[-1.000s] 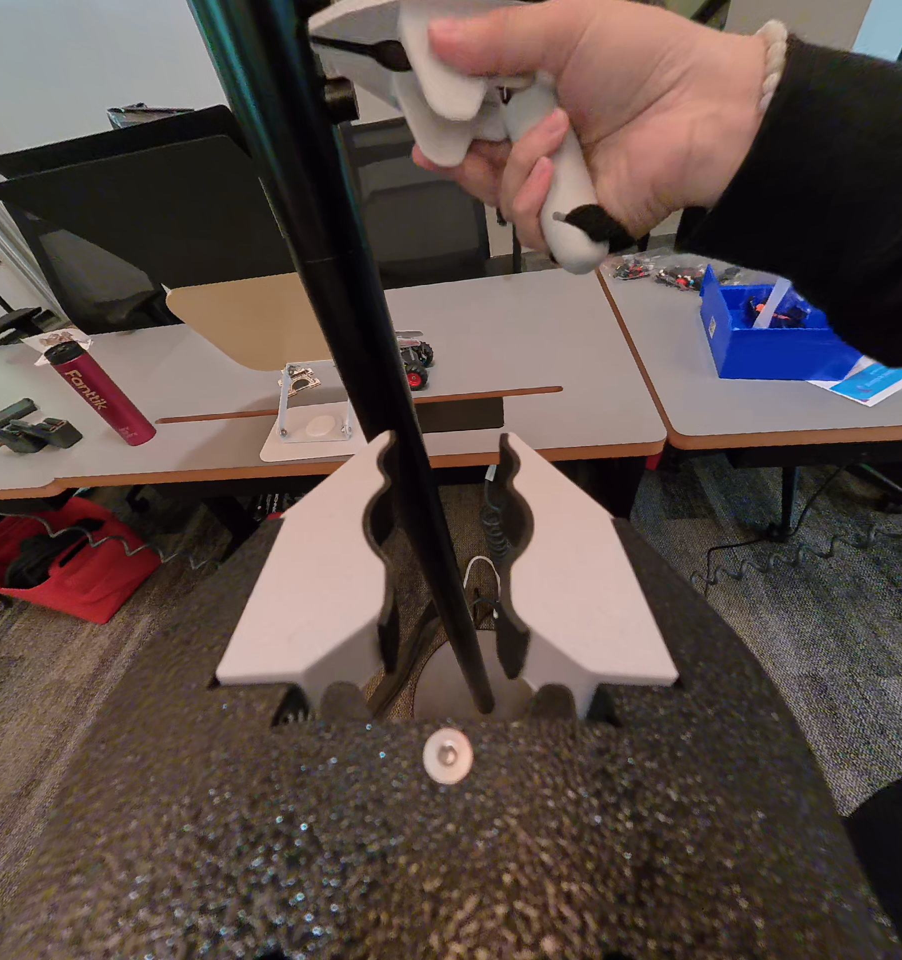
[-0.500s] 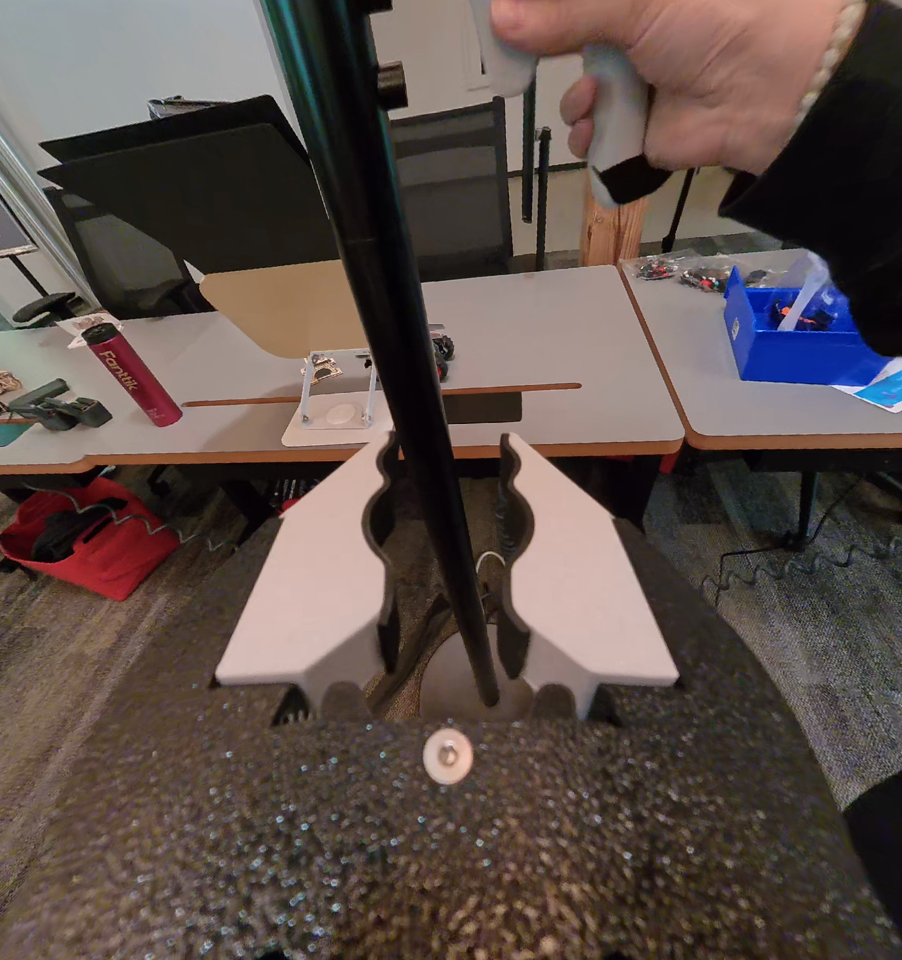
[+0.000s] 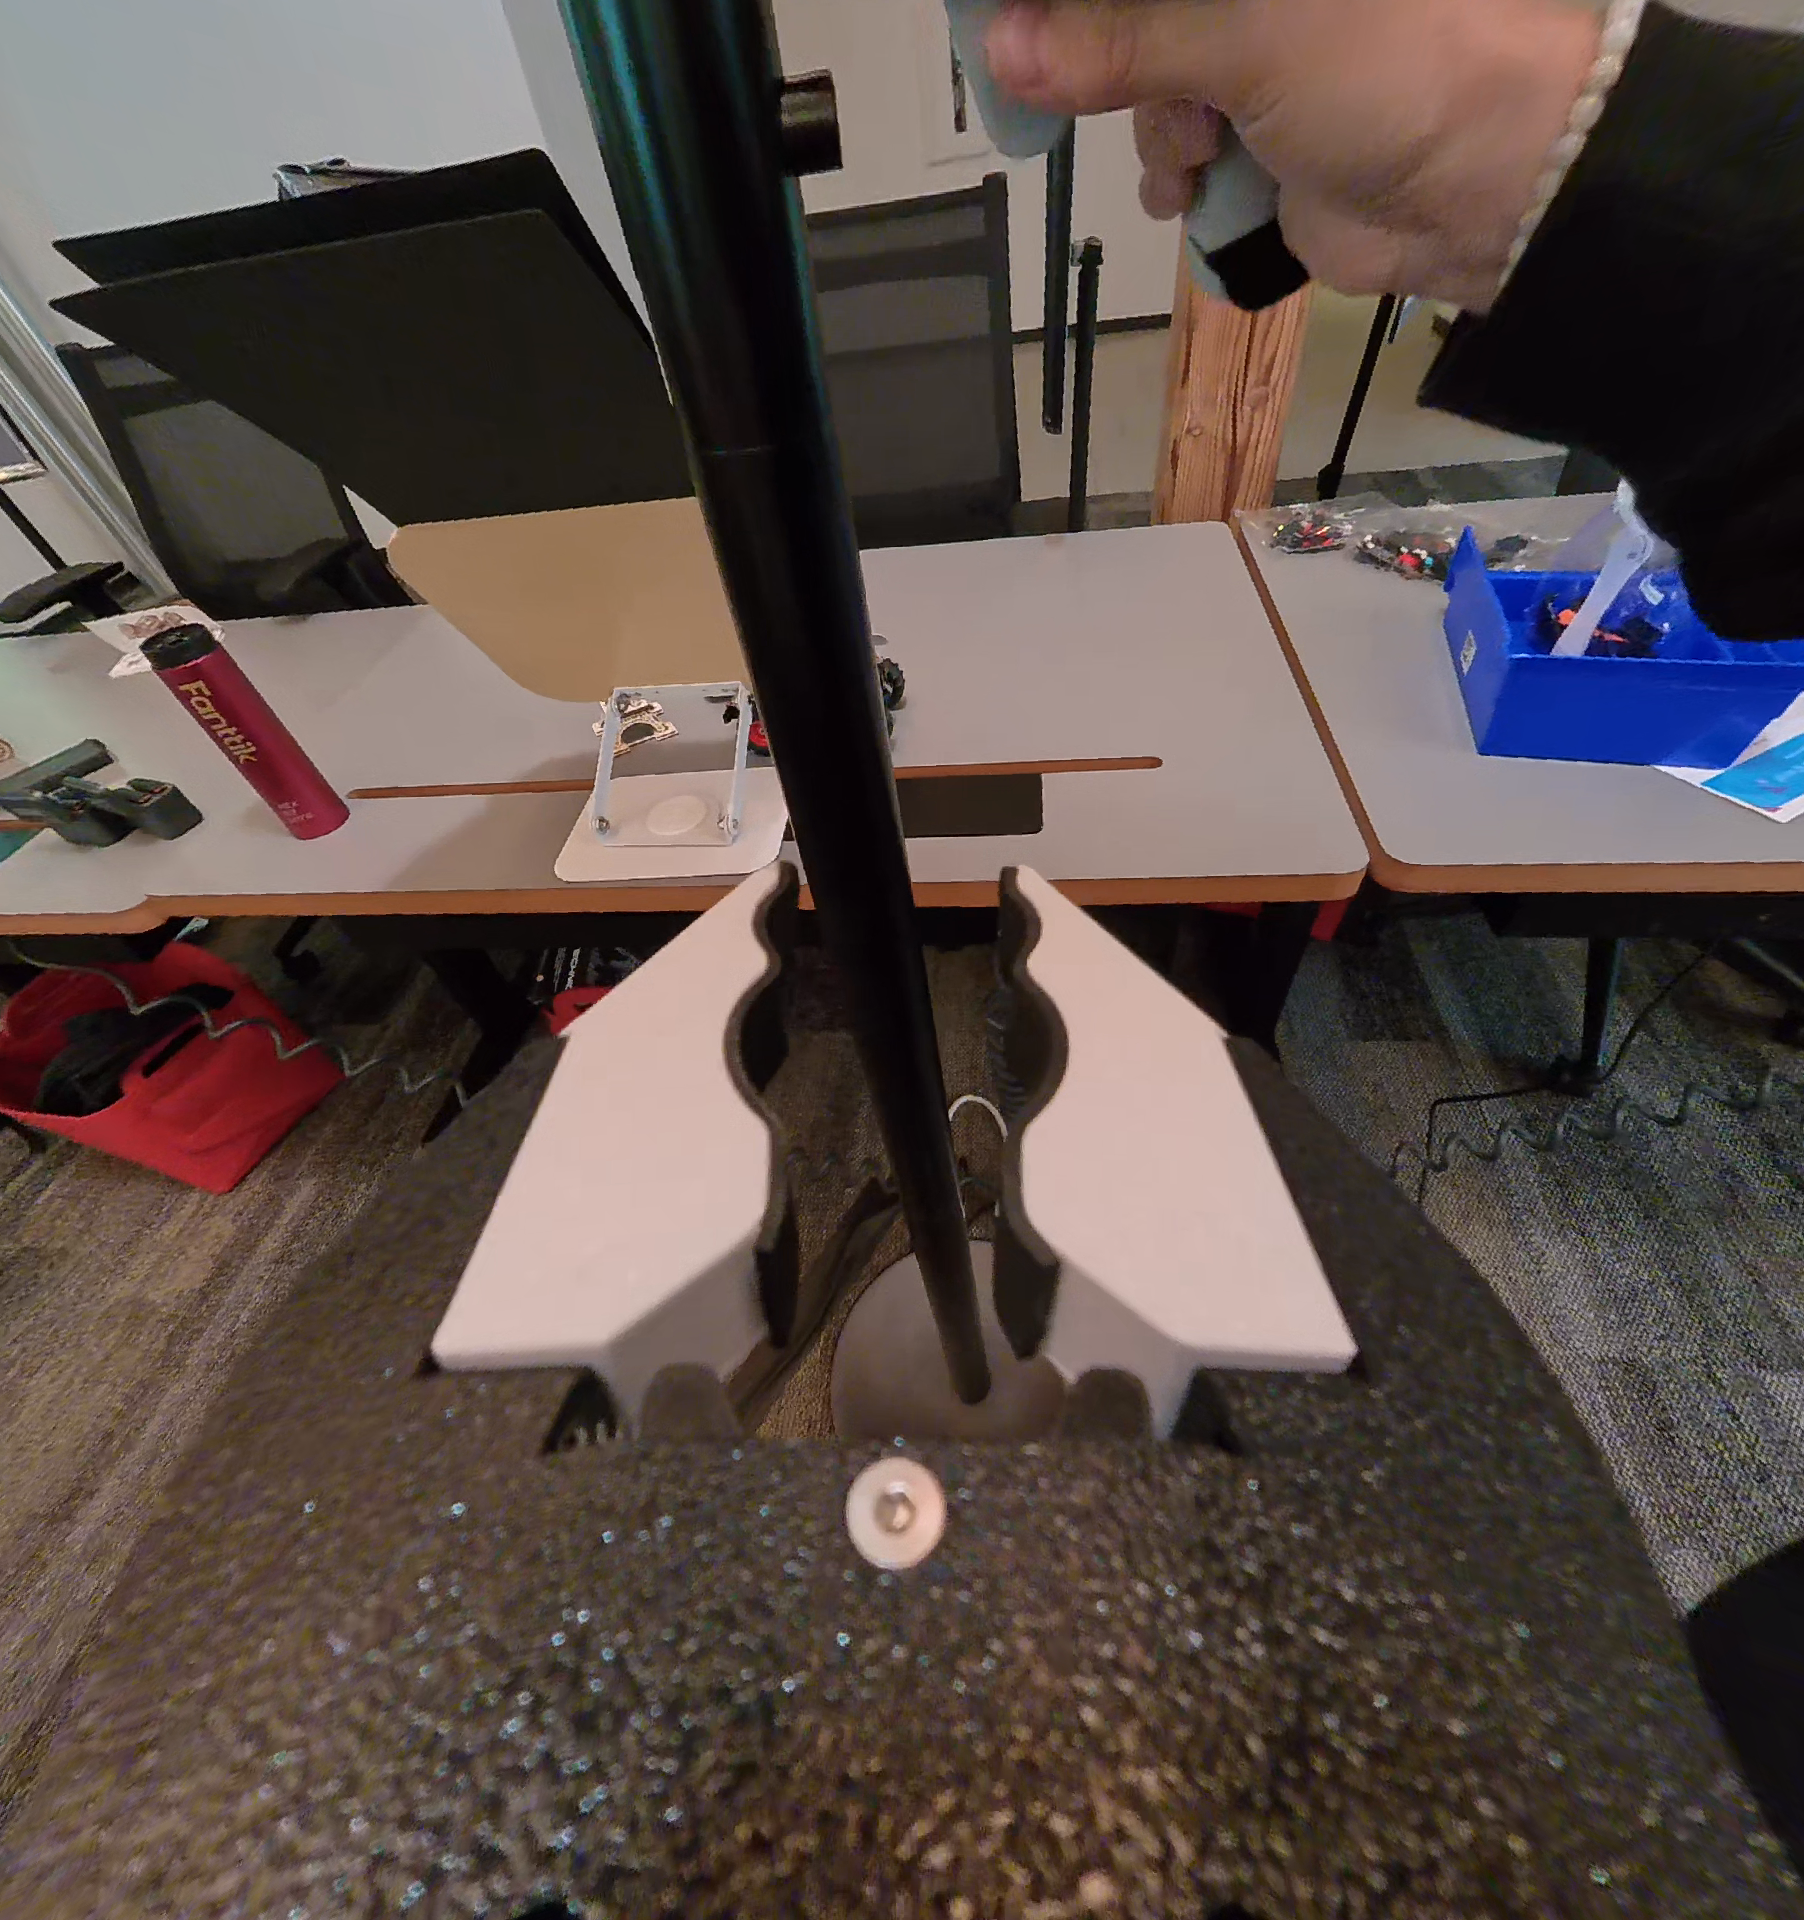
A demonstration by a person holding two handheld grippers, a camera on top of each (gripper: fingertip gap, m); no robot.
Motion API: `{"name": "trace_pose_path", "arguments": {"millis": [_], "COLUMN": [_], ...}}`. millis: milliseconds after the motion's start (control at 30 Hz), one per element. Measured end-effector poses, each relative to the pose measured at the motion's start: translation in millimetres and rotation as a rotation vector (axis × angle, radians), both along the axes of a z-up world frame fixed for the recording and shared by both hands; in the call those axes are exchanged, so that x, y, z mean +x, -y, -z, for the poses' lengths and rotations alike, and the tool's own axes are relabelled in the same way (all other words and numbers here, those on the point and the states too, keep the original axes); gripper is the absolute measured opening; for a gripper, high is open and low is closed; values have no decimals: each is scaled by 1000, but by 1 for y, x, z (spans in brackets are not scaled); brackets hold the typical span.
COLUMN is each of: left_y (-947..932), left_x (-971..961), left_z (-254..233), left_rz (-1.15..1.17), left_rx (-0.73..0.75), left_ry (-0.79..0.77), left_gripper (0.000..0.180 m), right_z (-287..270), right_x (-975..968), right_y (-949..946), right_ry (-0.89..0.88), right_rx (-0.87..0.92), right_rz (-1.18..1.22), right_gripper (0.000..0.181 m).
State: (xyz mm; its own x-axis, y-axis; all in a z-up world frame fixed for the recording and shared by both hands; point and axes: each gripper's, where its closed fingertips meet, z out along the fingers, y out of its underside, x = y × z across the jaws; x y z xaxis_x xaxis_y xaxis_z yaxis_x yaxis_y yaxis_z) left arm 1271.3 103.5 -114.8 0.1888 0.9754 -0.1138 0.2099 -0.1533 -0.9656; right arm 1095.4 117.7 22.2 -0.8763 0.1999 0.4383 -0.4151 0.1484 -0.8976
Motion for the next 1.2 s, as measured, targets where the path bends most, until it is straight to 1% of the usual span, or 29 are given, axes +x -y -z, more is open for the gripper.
{"name": "trace_pose_path", "arguments": {"millis": [67,200,300,367,500,533,600,667,700,733,767,833,1000,1067,1200], "left_y": [-2,-7,-11,-12,-14,-15,-14,-12,-10,-8,-7,-4,-1,0,0], "left_x": [-3,-8,-12,-15,-18,-18,-18,-17,-16,-15,-15,-14,-13,-12,-12], "left_z": [0,-1,-1,-1,-2,-1,-1,-2,-2,-2,-2,-2,-1,-1,0], "left_rz": [8,31,44,49,58,60,63,59,56,54,51,44,38,38,43], "left_rx": [2,2,2,5,6,5,3,0,2,6,8,7,6,3,1], "left_ry": [-1,-6,-8,-8,-13,-11,-10,-12,-12,-12,-12,-12,-11,-8,-2], "left_gripper": [36,36,36,36,36,36,37,36,36,36,36,36,36,36,36], "right_z": [0,0,1,1,4,3,3,4,4,6,8,9,6,7,8], "right_x": [0,-1,-1,0,-1,-1,0,0,-2,-5,-7,-5,-8,-5,-4], "right_y": [0,0,-1,-1,-2,-1,0,-1,-3,-5,-7,-9,-16,-16,-13], "right_ry": [228,857,1101,1194,1237,1189,1013,895,833,794,782,847,1014,1045,1095], "right_rx": [-108,-410,-534,-594,-676,-665,-590,-519,-479,-444,-412,-393,-513,-513,-513], "right_rz": [-21,-114,-105,-99,-57,-45,-35,-22,9,52,76,64,4,-10,-14], "right_gripper": [17,17,17,17,17,16,16,17,22,30,36,38,38,37,41]}}
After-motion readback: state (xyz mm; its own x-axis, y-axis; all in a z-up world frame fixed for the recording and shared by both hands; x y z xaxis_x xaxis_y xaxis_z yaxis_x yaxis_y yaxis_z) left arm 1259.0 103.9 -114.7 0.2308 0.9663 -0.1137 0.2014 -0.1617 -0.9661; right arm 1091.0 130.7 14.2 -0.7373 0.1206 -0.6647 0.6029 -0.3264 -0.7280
